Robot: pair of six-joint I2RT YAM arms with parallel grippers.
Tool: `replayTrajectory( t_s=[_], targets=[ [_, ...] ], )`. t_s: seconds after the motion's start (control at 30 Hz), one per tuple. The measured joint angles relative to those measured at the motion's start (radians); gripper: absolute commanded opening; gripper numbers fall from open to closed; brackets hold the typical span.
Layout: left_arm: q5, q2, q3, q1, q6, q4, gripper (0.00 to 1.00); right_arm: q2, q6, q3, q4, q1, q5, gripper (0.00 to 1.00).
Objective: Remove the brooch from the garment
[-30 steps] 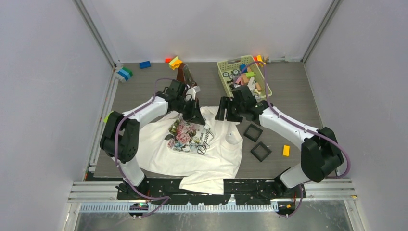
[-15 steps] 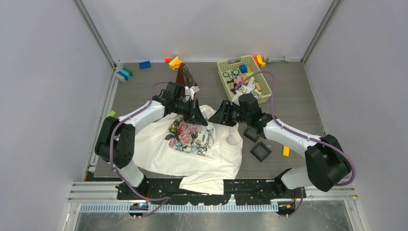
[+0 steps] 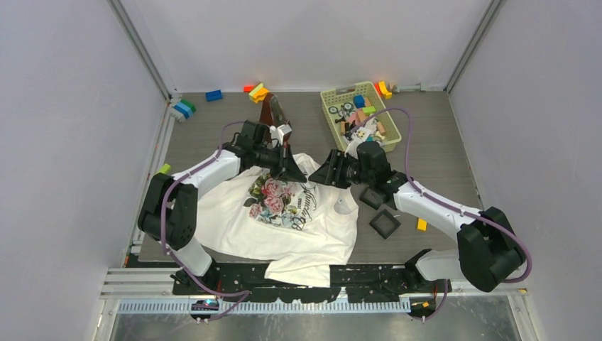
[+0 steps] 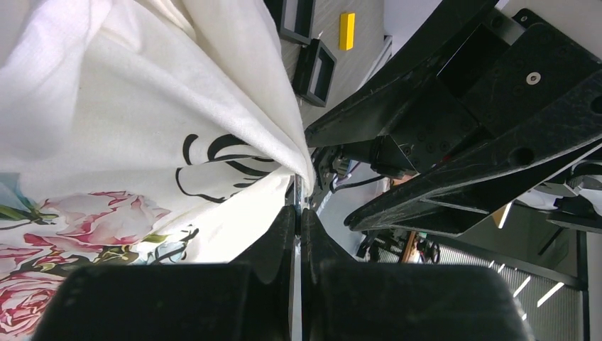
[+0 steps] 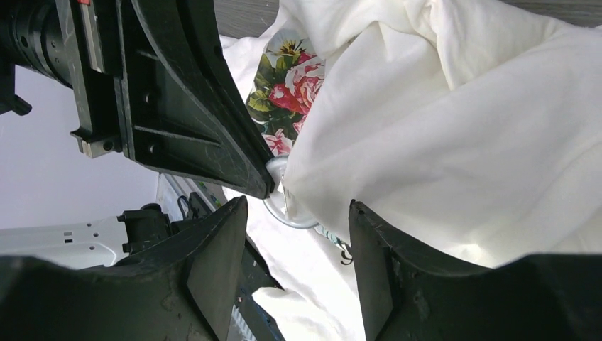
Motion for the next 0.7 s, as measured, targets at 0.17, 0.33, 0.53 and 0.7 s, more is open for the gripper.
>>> replayTrajectory(
  t_s=[0.17, 0.33, 0.53, 0.7],
  targets=[
    [0.003, -0.015, -0.002, 0.005, -0.006, 0.018, 0.00, -0.039, -0.002, -0.010, -0.008, 0.000, 0.007, 0.55],
    [0.027, -0.026, -0.018, 0.004, -0.028, 0.050, 0.00, -0.039, 0.004, -0.013, -0.002, 0.000, -0.002, 0.52],
    [0.049, -0.035, -0.024, 0.004, -0.036, 0.059, 0.00, -0.038, 0.013, -0.014, 0.014, 0.000, -0.023, 0.46],
    [0.057, -0.037, -0.025, 0.005, -0.048, 0.063, 0.00, -0.037, 0.016, -0.014, 0.018, 0.000, -0.027, 0.43]
  ],
)
